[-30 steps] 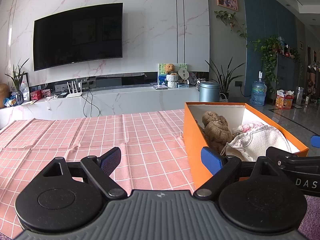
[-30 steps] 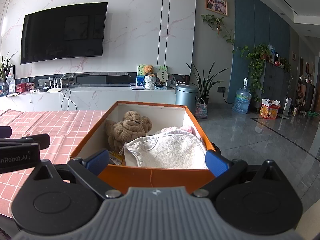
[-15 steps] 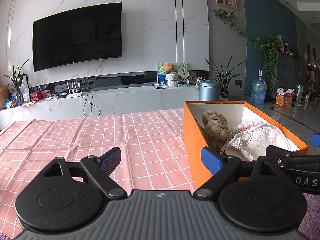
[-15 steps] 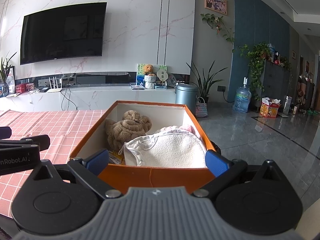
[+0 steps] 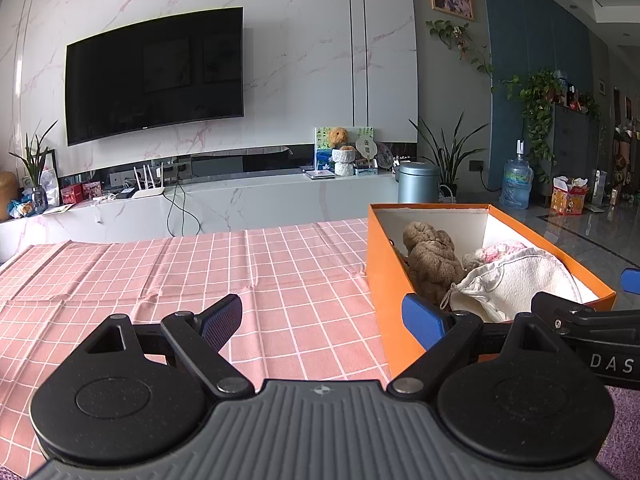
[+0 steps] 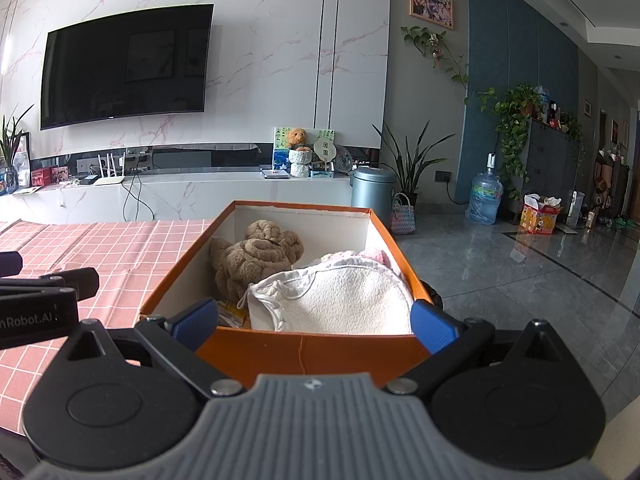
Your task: Organize soft objects
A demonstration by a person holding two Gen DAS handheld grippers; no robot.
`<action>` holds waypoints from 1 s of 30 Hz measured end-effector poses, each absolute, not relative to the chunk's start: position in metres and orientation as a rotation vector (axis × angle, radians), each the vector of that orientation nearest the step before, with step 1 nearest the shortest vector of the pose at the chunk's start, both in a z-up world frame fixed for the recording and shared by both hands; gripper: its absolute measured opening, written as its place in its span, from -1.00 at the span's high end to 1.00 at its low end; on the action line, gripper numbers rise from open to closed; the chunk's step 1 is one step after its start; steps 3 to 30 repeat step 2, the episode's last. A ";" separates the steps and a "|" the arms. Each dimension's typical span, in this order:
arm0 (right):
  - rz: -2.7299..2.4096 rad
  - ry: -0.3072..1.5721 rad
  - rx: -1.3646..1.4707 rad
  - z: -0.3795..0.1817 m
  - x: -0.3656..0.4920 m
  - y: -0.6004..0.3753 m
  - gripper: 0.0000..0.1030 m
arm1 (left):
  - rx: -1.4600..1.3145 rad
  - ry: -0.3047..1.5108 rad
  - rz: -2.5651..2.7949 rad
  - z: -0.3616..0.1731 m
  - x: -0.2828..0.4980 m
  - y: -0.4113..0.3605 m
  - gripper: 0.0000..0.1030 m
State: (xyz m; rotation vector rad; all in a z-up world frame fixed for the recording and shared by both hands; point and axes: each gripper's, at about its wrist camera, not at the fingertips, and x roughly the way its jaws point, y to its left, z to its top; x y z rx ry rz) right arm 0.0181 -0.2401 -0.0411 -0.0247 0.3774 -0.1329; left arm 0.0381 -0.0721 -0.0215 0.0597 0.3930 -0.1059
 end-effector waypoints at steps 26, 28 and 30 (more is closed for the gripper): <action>-0.132 0.377 -0.025 -0.041 0.018 -0.240 -0.95 | 0.059 0.391 -0.108 -0.021 0.038 -0.072 -1.00; -0.132 0.377 -0.025 -0.041 0.018 -0.240 -0.95 | 0.059 0.391 -0.108 -0.021 0.038 -0.072 -1.00; -0.132 0.377 -0.025 -0.041 0.018 -0.240 -0.95 | 0.059 0.391 -0.108 -0.021 0.038 -0.072 -1.00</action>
